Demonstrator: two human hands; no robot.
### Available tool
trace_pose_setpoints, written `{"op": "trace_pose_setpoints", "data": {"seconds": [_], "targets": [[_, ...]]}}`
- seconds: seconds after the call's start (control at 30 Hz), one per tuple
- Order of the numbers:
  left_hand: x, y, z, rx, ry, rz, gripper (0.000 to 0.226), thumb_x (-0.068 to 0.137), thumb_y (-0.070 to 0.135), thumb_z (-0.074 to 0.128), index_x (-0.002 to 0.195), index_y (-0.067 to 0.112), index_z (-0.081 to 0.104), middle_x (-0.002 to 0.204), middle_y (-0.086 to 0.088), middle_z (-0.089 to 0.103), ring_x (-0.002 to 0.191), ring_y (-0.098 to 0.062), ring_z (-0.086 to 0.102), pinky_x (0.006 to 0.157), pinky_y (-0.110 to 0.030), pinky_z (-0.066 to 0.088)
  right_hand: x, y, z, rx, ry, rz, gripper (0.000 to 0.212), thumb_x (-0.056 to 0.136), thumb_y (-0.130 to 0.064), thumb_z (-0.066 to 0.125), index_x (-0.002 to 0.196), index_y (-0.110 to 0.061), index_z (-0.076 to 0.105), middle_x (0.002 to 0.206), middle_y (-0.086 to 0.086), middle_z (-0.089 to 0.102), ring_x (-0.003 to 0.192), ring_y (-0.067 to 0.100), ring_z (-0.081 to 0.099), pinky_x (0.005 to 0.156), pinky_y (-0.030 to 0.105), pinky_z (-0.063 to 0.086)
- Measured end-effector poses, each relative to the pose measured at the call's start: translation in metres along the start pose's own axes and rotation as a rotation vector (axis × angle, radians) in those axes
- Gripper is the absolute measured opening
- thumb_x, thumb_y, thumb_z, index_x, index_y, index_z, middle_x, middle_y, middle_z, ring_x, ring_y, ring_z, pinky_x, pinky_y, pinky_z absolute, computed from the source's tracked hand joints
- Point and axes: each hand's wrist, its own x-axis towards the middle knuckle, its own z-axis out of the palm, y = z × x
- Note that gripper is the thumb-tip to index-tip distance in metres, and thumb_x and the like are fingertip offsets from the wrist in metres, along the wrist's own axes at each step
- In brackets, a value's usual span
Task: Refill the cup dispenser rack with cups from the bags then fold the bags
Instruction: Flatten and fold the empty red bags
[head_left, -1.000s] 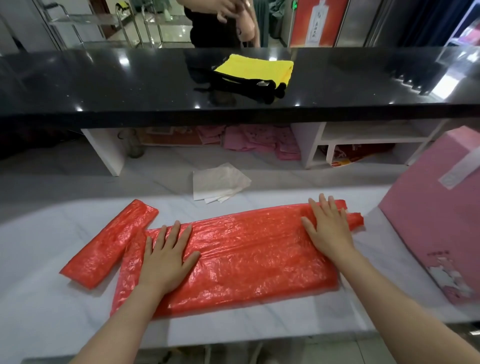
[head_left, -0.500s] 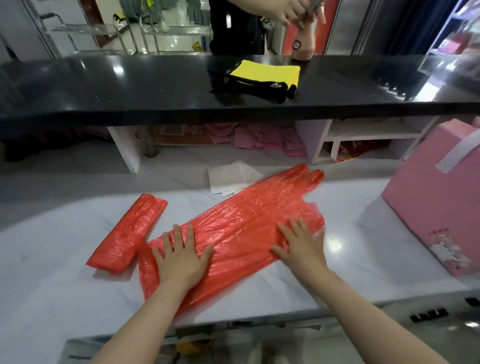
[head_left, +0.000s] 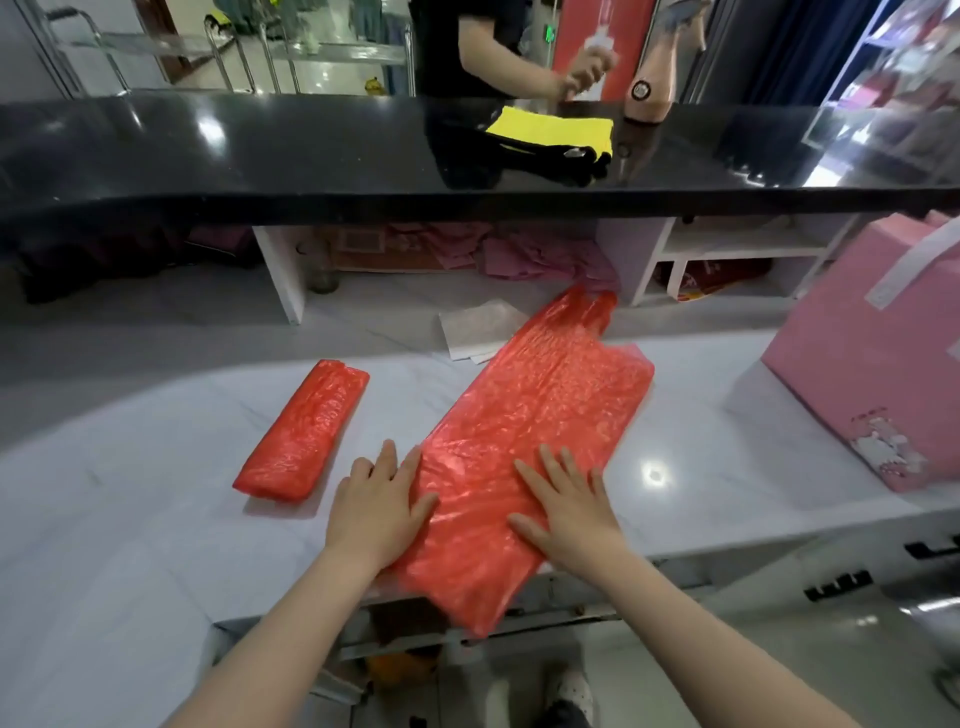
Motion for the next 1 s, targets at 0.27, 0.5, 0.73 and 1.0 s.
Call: {"op": "trace_pose_setpoints", "data": {"seconds": [0.27,0.5,0.73,1.0], "targets": [[-0.005,-0.001,0.009,-0.073,0.071,0.456,0.05,0.098,0.034,0.032,0.148,0.027,0.028,0.156,-0.002,0.018,0.142,-0.028,0.028,0.115,-0.043,0.018,-0.026,0.03,-0.032,-0.091,0.397,0.026,0.049,0.09,-0.046,0.051,0.126,-0.013,0.06,0.137,0.017,0.052,0.124,0.039,0.051,0.103,0.052,0.04],[0.004,-0.007,0.014,-0.089,-0.062,0.442,0.079,0.081,0.068,-0.012,0.149,0.034,0.008,0.154,0.014,-0.007,0.147,-0.012,0.005,0.116,-0.026,-0.004,-0.075,0.016,0.007,-0.202,0.237,-0.273,0.091,0.072,-0.082,0.034,0.137,-0.022,0.053,0.14,0.008,0.052,0.128,0.031,0.05,0.098,0.06,0.041],[-0.001,-0.01,0.012,-0.098,-0.076,0.476,0.085,0.075,0.083,0.01,0.145,0.04,-0.011,0.154,0.009,-0.014,0.146,-0.013,-0.007,0.113,-0.027,-0.012,-0.078,0.016,0.008,0.113,0.261,-0.19,0.055,0.084,-0.033,0.072,0.136,-0.028,0.054,0.146,0.002,0.043,0.137,0.027,0.038,0.112,0.048,0.03],[-0.005,0.01,0.004,-0.463,0.218,0.539,0.061,0.071,0.017,0.079,0.129,0.019,0.059,0.142,0.0,0.049,0.127,-0.018,0.048,0.106,-0.037,0.037,-0.072,0.044,-0.008,0.411,0.148,-0.01,0.047,0.101,-0.041,0.034,0.147,-0.027,0.038,0.153,-0.001,0.033,0.143,0.013,0.028,0.117,0.024,0.017]]}}
